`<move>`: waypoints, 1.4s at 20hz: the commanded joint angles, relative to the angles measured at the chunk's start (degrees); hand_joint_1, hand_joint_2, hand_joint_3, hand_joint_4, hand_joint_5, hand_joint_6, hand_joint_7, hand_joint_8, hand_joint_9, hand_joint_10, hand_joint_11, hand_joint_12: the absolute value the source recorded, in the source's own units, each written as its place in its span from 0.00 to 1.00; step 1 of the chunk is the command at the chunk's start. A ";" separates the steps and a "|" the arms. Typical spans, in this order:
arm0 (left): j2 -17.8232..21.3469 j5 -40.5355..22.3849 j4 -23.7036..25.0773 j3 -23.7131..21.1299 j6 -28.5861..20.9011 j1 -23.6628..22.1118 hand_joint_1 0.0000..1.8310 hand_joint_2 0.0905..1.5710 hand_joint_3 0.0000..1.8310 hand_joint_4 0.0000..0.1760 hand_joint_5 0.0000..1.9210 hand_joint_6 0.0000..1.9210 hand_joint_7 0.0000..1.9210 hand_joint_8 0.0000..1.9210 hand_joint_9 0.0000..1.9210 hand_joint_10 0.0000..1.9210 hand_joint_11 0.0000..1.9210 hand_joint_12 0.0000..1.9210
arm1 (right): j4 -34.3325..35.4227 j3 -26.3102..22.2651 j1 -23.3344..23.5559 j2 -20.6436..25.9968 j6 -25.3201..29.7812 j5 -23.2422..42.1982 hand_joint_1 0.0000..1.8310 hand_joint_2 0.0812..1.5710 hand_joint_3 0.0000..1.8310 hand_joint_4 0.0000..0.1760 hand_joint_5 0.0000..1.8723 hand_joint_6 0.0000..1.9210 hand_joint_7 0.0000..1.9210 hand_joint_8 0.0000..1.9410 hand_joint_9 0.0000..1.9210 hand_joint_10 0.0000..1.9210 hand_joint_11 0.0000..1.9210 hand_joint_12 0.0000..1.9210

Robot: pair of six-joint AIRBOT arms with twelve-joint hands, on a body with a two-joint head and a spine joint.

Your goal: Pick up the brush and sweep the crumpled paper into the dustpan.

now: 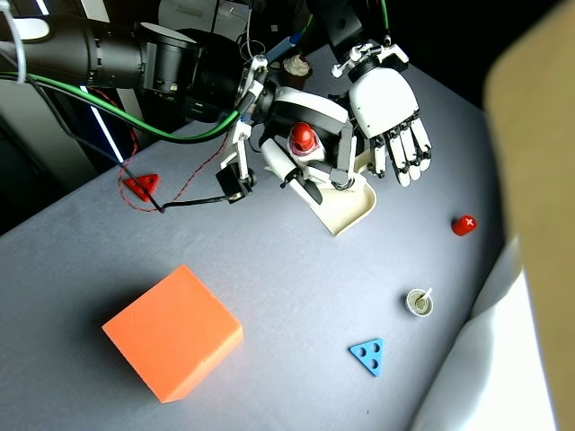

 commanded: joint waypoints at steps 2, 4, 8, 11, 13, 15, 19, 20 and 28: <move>0.38 -4.89 2.18 0.03 0.37 -0.82 0.55 0.75 0.00 0.30 0.43 0.64 0.18 0.00 0.15 0.00 0.00 0.37 | -5.13 -0.79 0.21 1.53 -0.73 -3.76 0.78 0.77 0.00 0.00 0.46 1.00 0.54 1.00 0.66 1.00 0.72 1.00; 0.33 -4.89 2.18 0.07 0.37 -0.91 0.51 0.77 0.00 0.73 0.39 0.69 0.17 0.00 0.14 0.00 0.00 0.37 | -5.13 -1.47 0.21 2.69 -0.63 -3.76 0.78 0.77 0.00 0.00 0.46 1.00 0.54 1.00 0.66 1.00 0.72 1.00; 0.23 -4.89 2.18 0.07 0.37 -1.12 0.53 0.76 0.00 0.47 0.42 0.66 0.17 0.00 0.15 0.00 0.00 0.36 | -5.21 -5.40 0.22 7.07 1.17 -4.60 0.78 0.77 0.00 0.00 0.46 1.00 0.54 1.00 0.65 1.00 0.71 1.00; 0.26 -4.91 2.18 0.07 0.37 -1.12 0.54 0.76 0.00 0.36 0.42 0.65 0.17 0.00 0.15 0.00 0.00 0.38 | -10.01 -9.96 -0.32 12.29 8.35 -4.61 0.78 0.77 0.00 0.00 0.47 1.00 0.54 1.00 0.65 1.00 0.71 1.00; 0.29 -4.91 2.18 0.08 0.37 -1.16 0.55 0.75 0.00 0.26 0.43 0.64 0.18 0.00 0.15 0.00 0.00 0.39 | -10.92 -12.73 -1.28 15.34 10.08 -4.76 0.78 0.77 0.00 0.00 0.46 1.00 0.55 1.00 0.65 1.00 0.71 1.00; 0.29 -4.92 2.13 0.09 0.37 -1.22 0.52 0.76 0.00 0.63 0.40 0.68 0.17 0.00 0.14 0.00 0.00 0.38 | -11.73 -14.92 -1.42 17.16 10.07 -5.58 0.79 0.76 0.00 0.00 0.48 1.00 0.55 1.00 0.65 1.00 0.71 1.00; 0.29 -4.98 2.06 0.07 0.36 -1.32 0.53 0.70 0.00 0.08 0.39 0.09 0.14 0.00 0.10 0.00 0.00 0.31 | -11.97 -18.24 -2.65 22.13 10.02 -6.10 0.79 0.77 0.00 0.00 0.47 1.00 0.55 1.00 0.65 1.00 0.71 1.00; 0.29 -4.98 2.06 0.06 0.36 -1.32 0.53 0.67 0.00 0.25 0.38 0.03 0.14 0.00 0.10 0.00 0.00 0.30 | -11.97 -18.73 -2.75 22.70 10.00 -6.25 0.78 0.77 0.00 0.00 0.47 1.00 0.55 1.00 0.65 1.00 0.71 1.00; 0.48 -5.22 2.07 -0.11 0.37 -1.38 0.46 0.58 0.00 0.57 0.21 0.00 0.14 0.00 0.12 0.00 0.00 0.36 | -11.96 -22.55 -6.21 26.54 6.78 -7.13 0.61 0.67 0.00 0.00 0.43 0.86 0.52 1.00 0.60 1.00 0.68 1.00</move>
